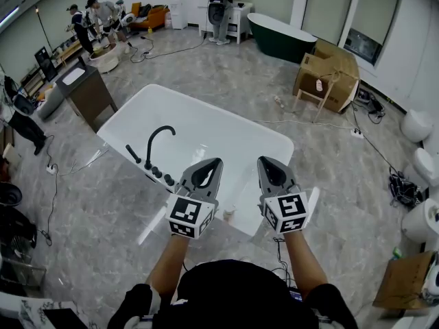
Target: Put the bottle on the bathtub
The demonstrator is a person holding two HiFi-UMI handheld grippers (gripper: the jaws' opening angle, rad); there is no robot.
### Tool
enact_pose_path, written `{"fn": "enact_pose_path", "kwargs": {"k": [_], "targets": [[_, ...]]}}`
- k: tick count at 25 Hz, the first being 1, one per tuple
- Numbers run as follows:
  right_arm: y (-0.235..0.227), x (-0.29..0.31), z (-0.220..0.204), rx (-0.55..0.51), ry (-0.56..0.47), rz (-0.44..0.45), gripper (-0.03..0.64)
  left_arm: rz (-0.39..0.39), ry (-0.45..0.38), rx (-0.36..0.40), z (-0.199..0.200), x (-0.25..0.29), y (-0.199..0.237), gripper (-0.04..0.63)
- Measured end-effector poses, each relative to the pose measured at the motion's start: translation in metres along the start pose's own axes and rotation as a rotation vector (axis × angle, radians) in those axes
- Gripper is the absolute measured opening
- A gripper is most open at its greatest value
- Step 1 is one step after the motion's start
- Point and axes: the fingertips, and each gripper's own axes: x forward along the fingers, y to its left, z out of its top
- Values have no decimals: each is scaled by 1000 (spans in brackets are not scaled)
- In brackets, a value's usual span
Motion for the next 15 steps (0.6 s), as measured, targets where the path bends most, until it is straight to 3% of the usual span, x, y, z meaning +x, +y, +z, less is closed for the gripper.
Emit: {"fn": "enact_pose_path", "kwargs": {"k": [15], "targets": [[1,-6,-2,16,-2,9,23,0,0,-2,-1,-1,-7,14]]}}
